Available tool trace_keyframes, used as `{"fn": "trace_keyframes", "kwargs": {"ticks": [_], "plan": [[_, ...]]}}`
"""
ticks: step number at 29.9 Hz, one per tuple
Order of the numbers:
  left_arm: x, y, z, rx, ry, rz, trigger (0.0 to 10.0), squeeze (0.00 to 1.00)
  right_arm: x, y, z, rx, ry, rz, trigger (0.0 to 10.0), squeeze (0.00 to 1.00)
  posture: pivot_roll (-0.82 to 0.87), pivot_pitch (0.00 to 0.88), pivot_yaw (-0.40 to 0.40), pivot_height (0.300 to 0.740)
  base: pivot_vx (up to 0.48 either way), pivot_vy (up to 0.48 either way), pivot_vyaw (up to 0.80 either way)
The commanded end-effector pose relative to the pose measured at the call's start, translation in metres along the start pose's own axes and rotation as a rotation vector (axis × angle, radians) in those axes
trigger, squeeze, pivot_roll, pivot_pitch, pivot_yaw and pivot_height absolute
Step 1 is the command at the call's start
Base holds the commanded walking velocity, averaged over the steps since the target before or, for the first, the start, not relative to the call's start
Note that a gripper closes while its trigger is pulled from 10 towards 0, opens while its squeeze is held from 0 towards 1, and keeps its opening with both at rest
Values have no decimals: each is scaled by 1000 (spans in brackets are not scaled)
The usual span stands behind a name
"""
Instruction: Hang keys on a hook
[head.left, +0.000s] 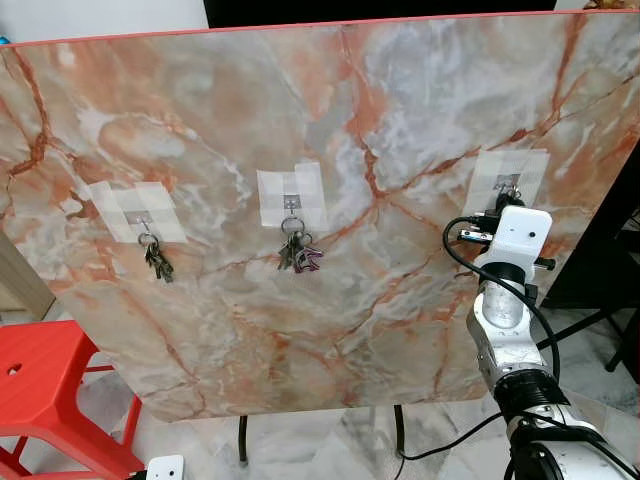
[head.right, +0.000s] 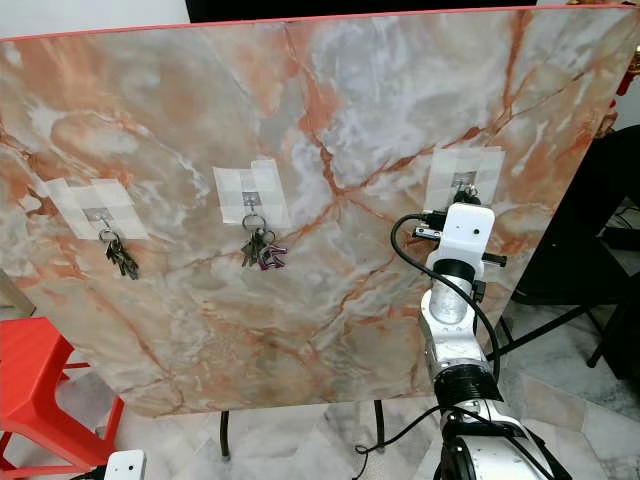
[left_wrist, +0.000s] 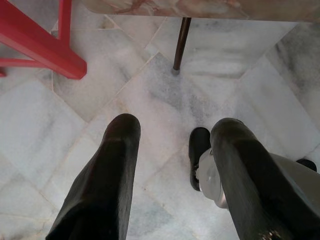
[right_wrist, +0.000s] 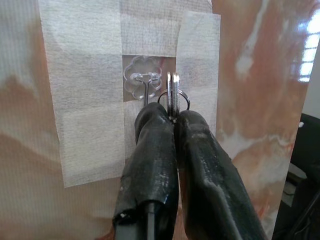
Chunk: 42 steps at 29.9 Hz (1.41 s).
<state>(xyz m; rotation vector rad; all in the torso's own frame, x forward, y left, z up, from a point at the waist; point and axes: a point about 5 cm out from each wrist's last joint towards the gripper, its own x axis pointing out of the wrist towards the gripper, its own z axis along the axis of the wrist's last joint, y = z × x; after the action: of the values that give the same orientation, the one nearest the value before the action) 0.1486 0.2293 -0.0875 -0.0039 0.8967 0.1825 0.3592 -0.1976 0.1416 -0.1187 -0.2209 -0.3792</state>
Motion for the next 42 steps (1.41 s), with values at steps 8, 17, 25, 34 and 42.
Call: {"fn": "trace_keyframes", "kwargs": {"ticks": [8,17,25,34,42], "plan": [[-1,2,-2,22,15,5,10000,0,-5,1,-8,-12,36,17,10000,0,40,0,43,740,0,0,0],[-1,3,-2,25,15,5,10000,0,-16,8,-15,-15,49,55,10000,0,38,0,42,740,0,0,0],[-1,4,-3,26,16,4,10000,0,-21,9,-20,-39,69,72,10000,0,37,0,42,740,0,0,0],[-1,2,-3,26,15,3,10000,0,-22,5,-26,-74,107,63,10000,0,38,0,40,740,0,0,0],[-1,3,-3,29,15,4,10000,0,-20,0,-28,-37,147,39,10000,0,36,0,42,740,0,0,0]]}}
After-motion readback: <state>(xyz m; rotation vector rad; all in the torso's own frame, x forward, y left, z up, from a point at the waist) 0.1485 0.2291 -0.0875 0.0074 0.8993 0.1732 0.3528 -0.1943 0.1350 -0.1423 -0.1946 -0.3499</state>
